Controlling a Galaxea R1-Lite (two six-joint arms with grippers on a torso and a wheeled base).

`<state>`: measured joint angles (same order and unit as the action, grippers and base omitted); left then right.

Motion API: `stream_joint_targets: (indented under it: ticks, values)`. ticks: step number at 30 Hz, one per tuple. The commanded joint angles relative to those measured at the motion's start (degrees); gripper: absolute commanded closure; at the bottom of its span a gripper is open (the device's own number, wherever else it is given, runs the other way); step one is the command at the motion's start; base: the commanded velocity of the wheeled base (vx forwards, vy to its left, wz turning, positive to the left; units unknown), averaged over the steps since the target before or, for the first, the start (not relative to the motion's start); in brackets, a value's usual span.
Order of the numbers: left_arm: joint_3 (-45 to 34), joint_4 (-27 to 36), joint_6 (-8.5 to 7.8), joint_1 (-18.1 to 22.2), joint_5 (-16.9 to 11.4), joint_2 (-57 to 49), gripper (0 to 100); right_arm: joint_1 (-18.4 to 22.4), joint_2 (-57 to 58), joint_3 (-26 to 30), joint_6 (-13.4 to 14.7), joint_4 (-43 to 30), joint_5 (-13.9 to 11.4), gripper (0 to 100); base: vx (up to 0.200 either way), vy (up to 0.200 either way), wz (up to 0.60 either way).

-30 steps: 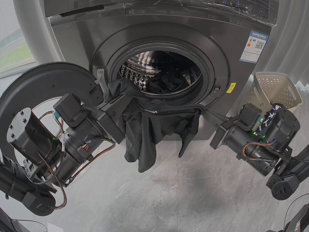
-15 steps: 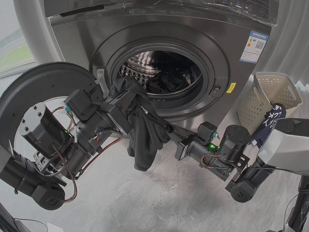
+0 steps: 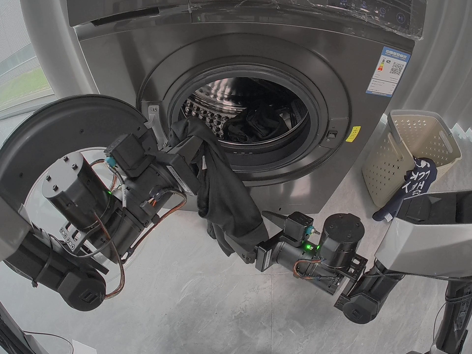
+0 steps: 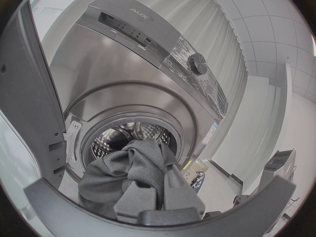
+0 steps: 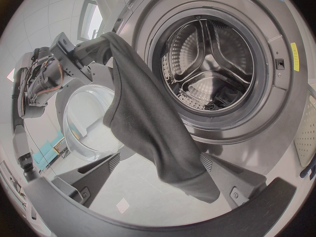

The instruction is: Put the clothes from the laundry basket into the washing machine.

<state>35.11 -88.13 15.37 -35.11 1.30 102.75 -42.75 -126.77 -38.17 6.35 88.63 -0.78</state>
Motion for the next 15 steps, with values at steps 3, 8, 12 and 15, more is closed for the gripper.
stream_joint_targets:
  ticks: [3,8,12,15]
  values:
    - [0.2,-0.2,0.10,0.3,0.0,0.5,100,-1.5,0.5,0.0,-0.3,0.1,0.2,0,0.000,0.000,0.00]
    - [0.2,-0.2,0.10,0.3,0.0,0.5,100,-3.6,1.3,0.6,-0.5,0.1,0.1,0,0.000,0.000,0.00]
    - [0.3,-0.2,0.10,0.3,0.0,0.5,100,-6.0,1.9,0.4,-0.8,0.0,-0.3,0,0.000,0.000,0.00]
    - [0.3,-0.2,0.10,0.3,0.0,0.4,100,-8.1,1.4,-1.2,-1.2,0.0,-0.5,0,0.000,0.000,0.00]
